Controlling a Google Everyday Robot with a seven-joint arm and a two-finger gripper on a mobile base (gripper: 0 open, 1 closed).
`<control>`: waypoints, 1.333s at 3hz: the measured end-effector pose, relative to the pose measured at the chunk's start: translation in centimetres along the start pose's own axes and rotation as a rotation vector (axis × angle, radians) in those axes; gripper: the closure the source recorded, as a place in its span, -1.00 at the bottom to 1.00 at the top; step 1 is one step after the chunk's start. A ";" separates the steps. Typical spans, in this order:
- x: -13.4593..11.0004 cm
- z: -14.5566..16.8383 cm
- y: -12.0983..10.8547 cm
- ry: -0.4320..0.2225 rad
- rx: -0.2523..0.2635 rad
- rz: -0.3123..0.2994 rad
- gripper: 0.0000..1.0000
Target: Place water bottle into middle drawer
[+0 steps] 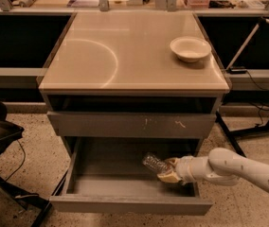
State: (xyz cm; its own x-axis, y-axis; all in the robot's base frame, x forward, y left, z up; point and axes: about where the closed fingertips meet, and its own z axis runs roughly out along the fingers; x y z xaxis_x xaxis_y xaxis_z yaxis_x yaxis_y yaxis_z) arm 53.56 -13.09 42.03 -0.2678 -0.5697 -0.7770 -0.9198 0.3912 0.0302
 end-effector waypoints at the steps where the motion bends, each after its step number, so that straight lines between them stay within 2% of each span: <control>1: 0.0 0.0 0.0 0.000 0.000 0.000 0.62; 4: 0.0 0.0 0.0 0.000 0.000 0.000 -0.78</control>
Offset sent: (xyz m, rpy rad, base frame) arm 0.0000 0.0000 0.0000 0.0000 0.0000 0.0000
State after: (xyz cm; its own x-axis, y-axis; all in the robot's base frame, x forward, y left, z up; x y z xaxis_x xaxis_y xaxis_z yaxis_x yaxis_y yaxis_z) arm 53.55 -13.07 42.02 -0.2678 -0.5696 -0.7771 -0.9199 0.3910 0.0303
